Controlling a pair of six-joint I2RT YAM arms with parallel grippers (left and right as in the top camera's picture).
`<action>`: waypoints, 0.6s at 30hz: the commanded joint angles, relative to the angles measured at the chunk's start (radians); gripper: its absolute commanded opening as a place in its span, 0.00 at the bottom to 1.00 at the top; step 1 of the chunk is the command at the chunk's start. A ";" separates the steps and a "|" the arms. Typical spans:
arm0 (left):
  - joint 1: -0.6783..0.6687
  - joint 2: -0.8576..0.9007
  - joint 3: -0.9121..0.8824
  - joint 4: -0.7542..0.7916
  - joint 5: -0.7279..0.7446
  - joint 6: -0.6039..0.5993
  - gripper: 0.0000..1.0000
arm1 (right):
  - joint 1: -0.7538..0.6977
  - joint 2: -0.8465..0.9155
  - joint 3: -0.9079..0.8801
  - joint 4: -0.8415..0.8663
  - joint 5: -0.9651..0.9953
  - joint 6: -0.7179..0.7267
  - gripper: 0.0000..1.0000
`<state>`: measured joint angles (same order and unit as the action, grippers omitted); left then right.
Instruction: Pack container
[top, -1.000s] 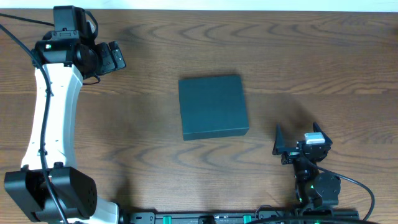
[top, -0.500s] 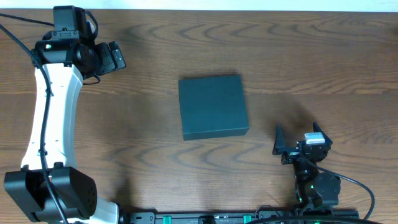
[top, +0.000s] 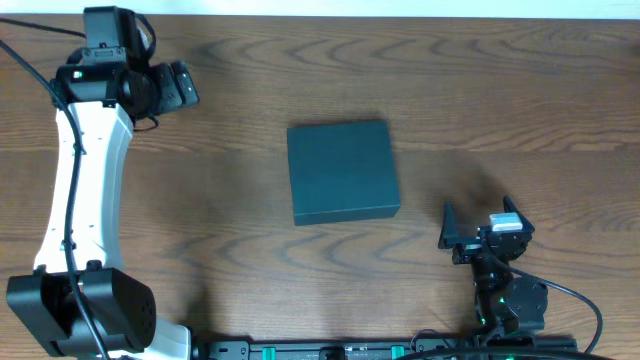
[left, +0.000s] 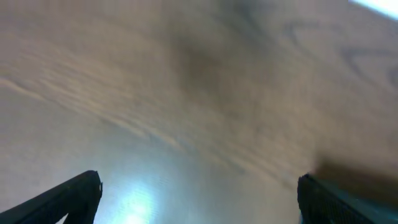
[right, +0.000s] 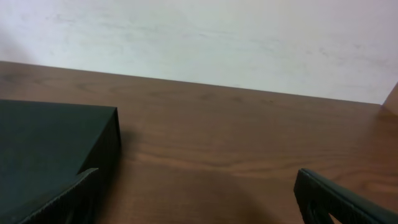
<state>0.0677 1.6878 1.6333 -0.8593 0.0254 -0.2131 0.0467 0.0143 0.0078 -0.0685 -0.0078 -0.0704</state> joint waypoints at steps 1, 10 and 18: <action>0.010 0.005 0.005 0.094 -0.084 0.002 0.99 | -0.015 -0.009 -0.002 -0.003 -0.007 -0.013 0.99; 0.035 -0.023 0.005 0.552 -0.043 0.002 0.99 | -0.015 -0.009 -0.002 -0.003 -0.007 -0.013 0.99; 0.039 -0.252 0.005 0.652 -0.041 0.002 0.99 | -0.015 -0.009 -0.002 -0.003 -0.007 -0.013 1.00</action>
<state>0.1013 1.5600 1.6310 -0.2222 -0.0208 -0.2127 0.0467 0.0143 0.0078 -0.0685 -0.0078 -0.0704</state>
